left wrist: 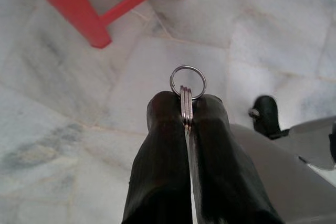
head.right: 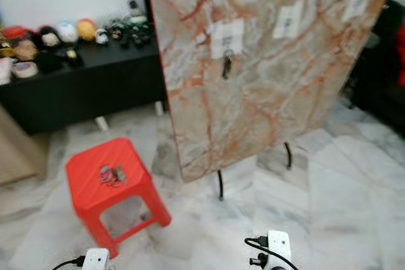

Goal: Hang keys on a hook

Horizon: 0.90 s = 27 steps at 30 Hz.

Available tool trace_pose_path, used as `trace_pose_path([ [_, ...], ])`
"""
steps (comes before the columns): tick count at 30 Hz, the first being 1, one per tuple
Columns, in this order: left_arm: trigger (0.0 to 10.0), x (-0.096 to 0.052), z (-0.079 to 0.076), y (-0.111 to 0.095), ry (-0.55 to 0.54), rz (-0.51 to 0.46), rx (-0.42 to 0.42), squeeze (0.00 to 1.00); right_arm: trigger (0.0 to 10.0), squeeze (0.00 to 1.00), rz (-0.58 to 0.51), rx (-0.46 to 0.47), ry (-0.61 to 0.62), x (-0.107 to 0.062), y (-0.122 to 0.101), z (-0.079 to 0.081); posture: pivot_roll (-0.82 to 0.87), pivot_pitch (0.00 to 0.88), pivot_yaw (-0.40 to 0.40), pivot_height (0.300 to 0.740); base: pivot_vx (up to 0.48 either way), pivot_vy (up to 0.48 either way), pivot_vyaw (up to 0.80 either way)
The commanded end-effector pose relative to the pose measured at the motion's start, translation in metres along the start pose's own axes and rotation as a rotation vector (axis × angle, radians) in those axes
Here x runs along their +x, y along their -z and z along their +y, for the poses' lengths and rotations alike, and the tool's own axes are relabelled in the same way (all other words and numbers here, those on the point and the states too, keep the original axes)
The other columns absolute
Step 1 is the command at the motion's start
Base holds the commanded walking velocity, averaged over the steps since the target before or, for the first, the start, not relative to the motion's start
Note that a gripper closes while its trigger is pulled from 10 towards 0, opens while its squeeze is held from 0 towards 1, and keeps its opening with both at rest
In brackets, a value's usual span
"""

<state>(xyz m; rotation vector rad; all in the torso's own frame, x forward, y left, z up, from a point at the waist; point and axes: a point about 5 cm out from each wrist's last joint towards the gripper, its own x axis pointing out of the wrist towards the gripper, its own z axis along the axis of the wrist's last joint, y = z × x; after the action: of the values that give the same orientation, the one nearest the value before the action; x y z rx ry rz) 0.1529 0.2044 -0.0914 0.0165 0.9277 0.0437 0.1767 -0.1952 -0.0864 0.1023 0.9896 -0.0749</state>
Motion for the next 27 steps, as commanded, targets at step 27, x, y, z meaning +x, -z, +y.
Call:
trace_pose_path([
  [27,10.0,-0.0008,0.0004,0.0019,-0.008,-0.009,-0.048,0.0,10.0,0.0,-0.009,0.005,-0.003,0.0,-0.0008,-0.0002,-0.01,0.015,-0.006,0.74,0.021,0.0,-0.65],
])
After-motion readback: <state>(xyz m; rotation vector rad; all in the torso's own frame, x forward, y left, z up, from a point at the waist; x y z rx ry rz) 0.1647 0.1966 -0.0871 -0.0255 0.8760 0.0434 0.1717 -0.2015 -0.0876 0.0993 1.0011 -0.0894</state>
